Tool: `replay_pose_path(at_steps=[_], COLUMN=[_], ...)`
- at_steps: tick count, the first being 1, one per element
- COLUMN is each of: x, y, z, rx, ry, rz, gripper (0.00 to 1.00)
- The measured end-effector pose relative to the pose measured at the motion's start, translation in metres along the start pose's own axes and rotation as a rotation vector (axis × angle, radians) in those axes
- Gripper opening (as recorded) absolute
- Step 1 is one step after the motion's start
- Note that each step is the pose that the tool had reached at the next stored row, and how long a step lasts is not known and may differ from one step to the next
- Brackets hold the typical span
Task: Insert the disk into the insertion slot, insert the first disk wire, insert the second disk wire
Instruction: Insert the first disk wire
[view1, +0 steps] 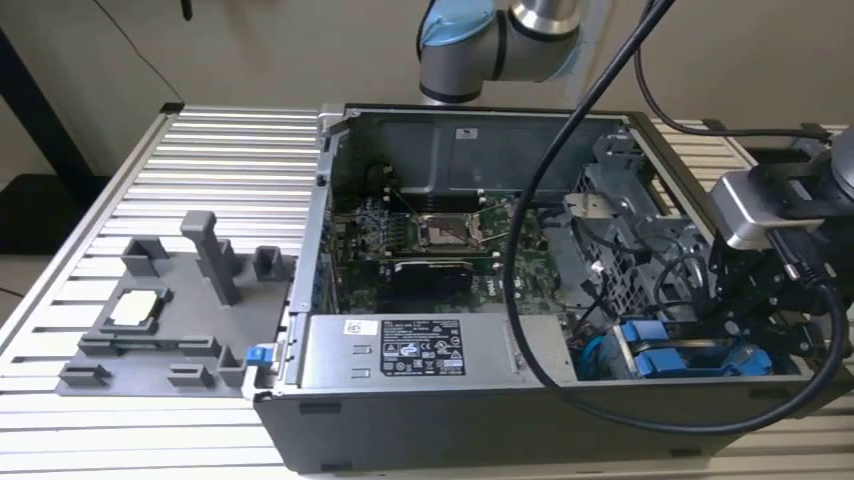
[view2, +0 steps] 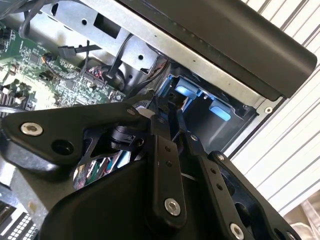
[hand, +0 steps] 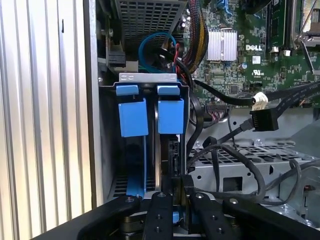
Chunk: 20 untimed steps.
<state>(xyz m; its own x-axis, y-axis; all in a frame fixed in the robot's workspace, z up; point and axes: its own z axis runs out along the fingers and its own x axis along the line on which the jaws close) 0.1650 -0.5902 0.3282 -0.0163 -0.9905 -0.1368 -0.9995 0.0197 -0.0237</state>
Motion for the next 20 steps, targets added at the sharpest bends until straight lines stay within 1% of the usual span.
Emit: replay_pose_path(at_steps=[2, 3, 5, 6, 8, 14, 17, 20], x=[0.0002, 0.0001, -0.0001, -0.0004, -0.0016, -0.0050, -0.0060, -0.0067], y=[0.0001, 0.0001, 0.0000, -0.0001, -0.0003, -0.0008, -0.0008, -0.0010], z=[0.0001, 0.0002, -0.0010, -0.0034, -0.0115, -0.0364, -0.0433, -0.0486], rx=[0.0000, 0.0001, 0.0002, 0.0002, 0.0002, 0.0002, 0.0002, 0.0003], ry=[0.0001, -0.0003, -0.0010, -0.0023, -0.0006, -0.0007, -0.0006, -0.0007], rz=[0.000, 0.000, 0.001, 0.001, 0.001, 0.001, 0.001, 0.001], gripper=[0.20, 0.27, 0.27, 0.27, 0.27, 0.27, 0.27, 0.27])
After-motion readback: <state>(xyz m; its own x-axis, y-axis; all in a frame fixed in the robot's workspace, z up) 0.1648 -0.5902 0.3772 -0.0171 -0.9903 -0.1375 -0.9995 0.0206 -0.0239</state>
